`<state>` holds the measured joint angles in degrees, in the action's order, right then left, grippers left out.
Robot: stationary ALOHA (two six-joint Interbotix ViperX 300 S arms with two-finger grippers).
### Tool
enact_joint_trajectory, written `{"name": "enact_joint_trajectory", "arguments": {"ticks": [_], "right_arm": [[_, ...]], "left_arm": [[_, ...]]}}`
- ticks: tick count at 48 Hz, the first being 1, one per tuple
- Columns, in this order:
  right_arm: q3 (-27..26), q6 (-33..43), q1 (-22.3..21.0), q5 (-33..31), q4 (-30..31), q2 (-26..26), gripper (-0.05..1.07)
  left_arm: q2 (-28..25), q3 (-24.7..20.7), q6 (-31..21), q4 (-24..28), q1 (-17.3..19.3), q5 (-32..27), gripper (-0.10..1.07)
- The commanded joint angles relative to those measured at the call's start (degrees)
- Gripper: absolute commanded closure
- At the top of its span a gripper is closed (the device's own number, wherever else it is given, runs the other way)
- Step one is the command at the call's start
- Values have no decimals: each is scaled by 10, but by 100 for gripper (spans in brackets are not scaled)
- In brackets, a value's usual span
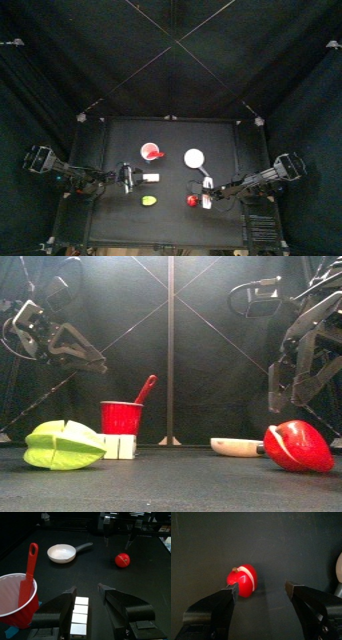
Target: Grab starfruit
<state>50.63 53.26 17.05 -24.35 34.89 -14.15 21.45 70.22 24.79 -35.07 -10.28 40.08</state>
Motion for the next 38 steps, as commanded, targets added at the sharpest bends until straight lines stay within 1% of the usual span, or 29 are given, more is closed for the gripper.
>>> {"name": "enact_joint_trajectory", "arguments": {"ticks": [1, 6, 13, 19, 24, 29, 32, 38], "right_arm": [[-6, 1, 1, 1, -1, -9, 1], [-10, 1, 5, -3, -3, -14, 1], [-10, 0, 11, -4, -1, -30, 1], [-13, -7, 12, -13, 9, -53, 1], [-18, -2, 10, -28, 45, -90, 1], [-16, 0, 7, -33, 81, -125, 1], [-11, 1, 8, -37, 91, -150, 1], [8, 1, 14, -43, 95, -202, 1]], "left_arm": [[0, -8, 1, 0, -1, 3, 18], [0, -10, -3, -1, -2, 1, 18], [0, -25, -12, 3, -33, -20, 17], [0, -56, -18, 4, -40, -70, 17], [-1, -84, -18, -13, -39, -120, 17], [-4, -104, -15, -46, -39, -167, 17], [-4, -111, -14, -54, -39, -194, 17], [-3, -130, -15, -56, -37, -253, 18]]}}
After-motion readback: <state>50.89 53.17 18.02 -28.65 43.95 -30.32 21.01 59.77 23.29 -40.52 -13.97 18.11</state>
